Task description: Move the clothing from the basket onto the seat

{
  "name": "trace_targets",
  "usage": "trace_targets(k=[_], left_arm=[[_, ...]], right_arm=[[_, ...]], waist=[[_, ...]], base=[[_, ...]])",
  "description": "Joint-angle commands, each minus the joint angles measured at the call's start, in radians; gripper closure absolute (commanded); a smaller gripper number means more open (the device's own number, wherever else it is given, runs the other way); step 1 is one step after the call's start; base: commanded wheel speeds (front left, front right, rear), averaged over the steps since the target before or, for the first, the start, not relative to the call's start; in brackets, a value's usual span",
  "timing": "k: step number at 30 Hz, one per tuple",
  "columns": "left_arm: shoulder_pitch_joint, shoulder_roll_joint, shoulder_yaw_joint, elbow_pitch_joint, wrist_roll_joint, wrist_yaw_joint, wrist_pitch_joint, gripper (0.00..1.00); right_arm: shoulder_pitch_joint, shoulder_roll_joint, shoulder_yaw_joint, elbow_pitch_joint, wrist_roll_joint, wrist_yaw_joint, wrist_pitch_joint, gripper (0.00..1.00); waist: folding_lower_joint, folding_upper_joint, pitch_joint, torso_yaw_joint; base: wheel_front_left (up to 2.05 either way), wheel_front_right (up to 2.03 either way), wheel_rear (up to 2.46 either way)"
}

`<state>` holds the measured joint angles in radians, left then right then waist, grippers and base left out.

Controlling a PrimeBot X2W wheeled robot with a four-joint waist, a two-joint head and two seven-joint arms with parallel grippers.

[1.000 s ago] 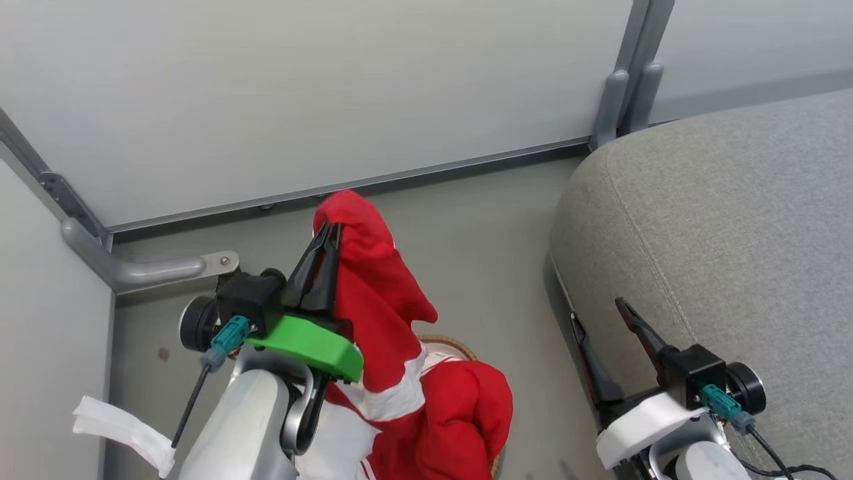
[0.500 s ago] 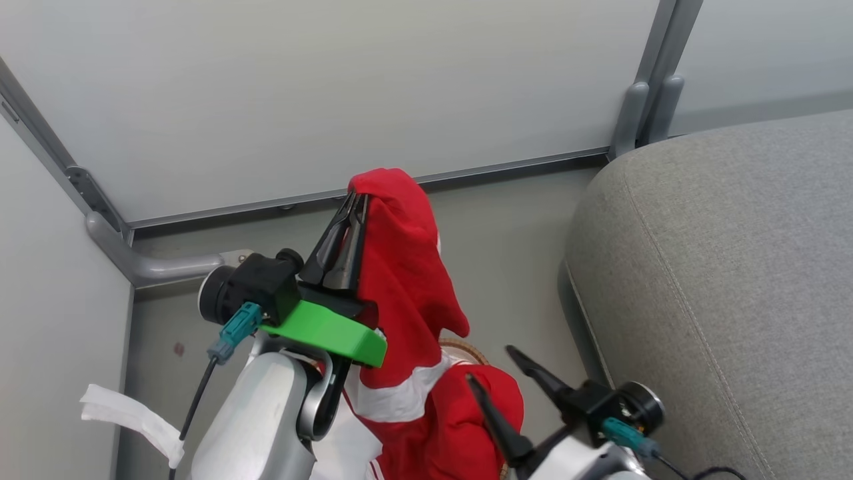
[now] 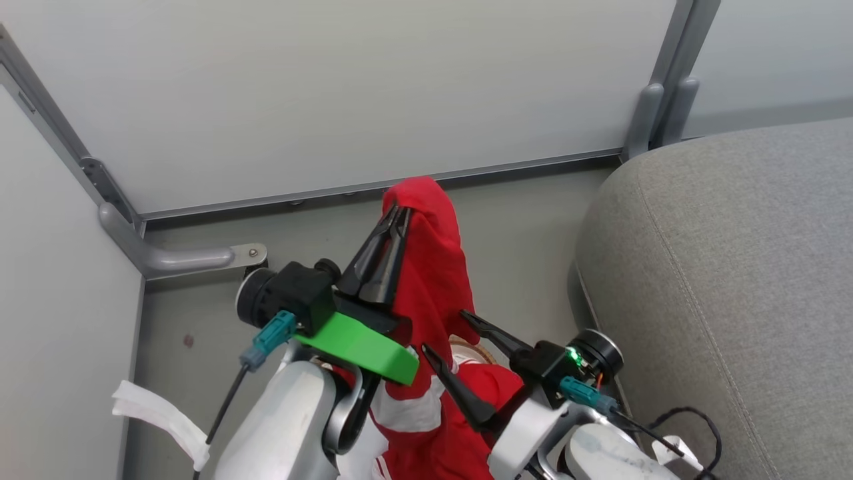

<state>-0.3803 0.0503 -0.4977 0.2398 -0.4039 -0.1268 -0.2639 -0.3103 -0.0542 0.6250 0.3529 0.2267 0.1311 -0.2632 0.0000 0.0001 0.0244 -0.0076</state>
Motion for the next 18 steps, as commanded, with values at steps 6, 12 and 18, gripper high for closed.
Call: trace_targets(k=[6, 12, 18], left_arm=[[-0.024, 0.001, -0.065, -0.002, -0.015, -0.003, -0.001, 1.00], [-0.035, 0.001, -0.119, -0.014, -0.036, 0.003, -0.001, 1.00], [-0.052, 0.001, -0.162, -0.022, -0.059, 0.012, -0.001, 1.00]], right_arm=[[-0.077, -0.027, 0.068, 0.077, 0.017, -0.001, -0.002, 0.00], [-0.123, -0.027, 0.121, 0.171, 0.027, -0.001, -0.002, 0.00], [-0.134, -0.013, 0.114, 0.232, 0.015, -0.001, -0.002, 0.00]], waist=[[0.0000, -0.0001, 0.002, 0.025], [0.0000, -0.0001, 0.002, 0.054], [0.0000, -0.0001, -0.003, 0.083]], base=[[0.00, 0.00, 0.00], [0.00, 0.00, 0.00], [0.00, 0.00, 0.00]])
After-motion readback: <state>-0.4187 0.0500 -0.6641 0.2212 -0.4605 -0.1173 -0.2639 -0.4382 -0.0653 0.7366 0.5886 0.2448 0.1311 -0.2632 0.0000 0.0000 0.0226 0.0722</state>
